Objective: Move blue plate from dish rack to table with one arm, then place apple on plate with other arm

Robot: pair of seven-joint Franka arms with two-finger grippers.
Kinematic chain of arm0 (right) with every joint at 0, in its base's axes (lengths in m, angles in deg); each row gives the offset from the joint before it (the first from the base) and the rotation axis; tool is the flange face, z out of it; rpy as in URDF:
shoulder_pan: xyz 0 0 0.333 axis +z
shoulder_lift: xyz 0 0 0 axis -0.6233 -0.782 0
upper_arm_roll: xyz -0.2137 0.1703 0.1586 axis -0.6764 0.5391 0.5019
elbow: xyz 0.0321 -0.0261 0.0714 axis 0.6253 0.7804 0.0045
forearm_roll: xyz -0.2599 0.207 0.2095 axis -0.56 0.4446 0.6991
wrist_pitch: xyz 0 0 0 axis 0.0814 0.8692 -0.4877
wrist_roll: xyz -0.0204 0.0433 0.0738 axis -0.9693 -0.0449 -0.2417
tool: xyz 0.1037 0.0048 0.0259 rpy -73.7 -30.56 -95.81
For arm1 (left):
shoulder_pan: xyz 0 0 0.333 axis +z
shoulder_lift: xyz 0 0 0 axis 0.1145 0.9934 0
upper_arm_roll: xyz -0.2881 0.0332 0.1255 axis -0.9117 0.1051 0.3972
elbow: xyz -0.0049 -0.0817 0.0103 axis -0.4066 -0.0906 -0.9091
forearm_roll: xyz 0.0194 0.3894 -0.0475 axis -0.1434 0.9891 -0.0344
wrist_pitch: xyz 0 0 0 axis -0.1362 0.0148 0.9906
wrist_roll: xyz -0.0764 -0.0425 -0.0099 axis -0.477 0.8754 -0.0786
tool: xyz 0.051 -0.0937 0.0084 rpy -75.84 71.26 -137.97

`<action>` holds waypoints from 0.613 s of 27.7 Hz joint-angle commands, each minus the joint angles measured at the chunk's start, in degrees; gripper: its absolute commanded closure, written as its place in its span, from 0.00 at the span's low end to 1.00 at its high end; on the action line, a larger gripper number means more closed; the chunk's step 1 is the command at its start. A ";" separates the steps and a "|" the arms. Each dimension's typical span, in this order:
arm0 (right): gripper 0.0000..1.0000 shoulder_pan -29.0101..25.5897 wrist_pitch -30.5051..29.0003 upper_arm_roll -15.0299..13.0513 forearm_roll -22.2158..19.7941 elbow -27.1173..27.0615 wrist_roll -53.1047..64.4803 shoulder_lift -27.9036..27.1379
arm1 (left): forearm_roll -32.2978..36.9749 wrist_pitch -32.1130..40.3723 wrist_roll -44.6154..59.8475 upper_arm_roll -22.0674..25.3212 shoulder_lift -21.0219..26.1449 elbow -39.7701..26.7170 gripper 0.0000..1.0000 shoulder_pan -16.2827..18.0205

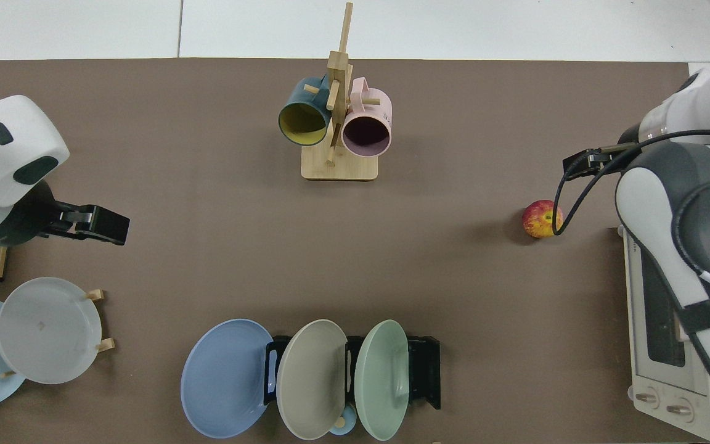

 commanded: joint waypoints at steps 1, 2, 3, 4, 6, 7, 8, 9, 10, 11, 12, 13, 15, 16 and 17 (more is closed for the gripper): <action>0.00 0.08 -2.88 -0.09 0.50 1.08 -0.90 -1.69 | -3.37 -6.62 -0.04 0.31 -8.17 -12.86 0.00 -0.12; 0.00 0.08 -3.49 -0.09 0.50 1.78 -1.07 -1.60 | -4.07 -7.77 -0.31 0.31 -9.40 -15.06 0.00 -0.12; 0.00 0.08 -4.02 -0.01 0.50 2.40 -1.07 -1.60 | -4.77 -8.56 -0.40 0.31 -10.54 -17.08 0.00 -0.21; 0.00 0.17 -4.72 -0.01 0.50 3.10 -1.07 -1.60 | -5.22 -8.92 -0.48 0.31 -11.25 -18.67 0.00 -0.21; 0.00 0.17 -6.74 -0.01 0.50 4.59 -0.89 -1.60 | -5.66 -8.92 -0.57 0.22 -12.13 -21.31 0.00 -0.39; 0.00 0.34 -7.71 -0.01 0.50 5.38 -0.63 -1.69 | -5.66 -8.92 -0.57 -0.04 -12.31 -22.45 0.00 -0.56; 0.00 0.61 -8.50 -0.01 0.50 6.18 -0.46 -1.69 | -5.75 -9.18 -0.49 -0.39 -12.57 -23.85 0.00 -0.74; 0.00 0.78 -9.47 -0.01 0.41 6.97 -0.37 -1.69 | -6.10 -9.19 -0.48 -0.57 -12.66 -25.35 0.00 -0.91; 0.00 0.87 -10.08 -0.01 0.41 7.67 -0.37 -1.69 | -6.45 -9.19 -0.48 -0.75 -12.84 -26.75 0.00 -1.00; 0.00 0.96 -10.61 -0.01 0.41 8.37 -0.37 -1.69 | -6.80 -9.27 -0.48 -1.01 -13.36 -27.99 0.00 -1.09; 0.00 1.05 -11.14 -0.01 0.32 8.99 -0.37 -1.60 | -7.15 -9.71 -0.57 -1.36 -13.89 -29.48 0.00 -1.09; 0.00 1.14 -11.67 -0.09 0.32 9.52 -0.37 -1.60 | -7.42 -10.58 -0.66 -1.45 -14.42 -30.88 0.00 -1.09; 0.00 1.31 -12.81 -0.09 -0.38 10.84 -0.45 -1.86 | -8.20 -13.65 -0.57 -1.80 -15.47 -34.57 0.00 -1.18; 0.00 1.31 -13.42 -0.09 -0.38 11.36 -0.45 -2.04 | -8.56 -14.54 -0.57 -2.33 -15.65 -36.07 0.00 -1.18; 0.00 1.14 -14.30 -0.09 -0.38 12.15 -0.45 -2.21 | -8.91 -15.24 -0.57 -2.94 -15.74 -37.56 0.00 -1.18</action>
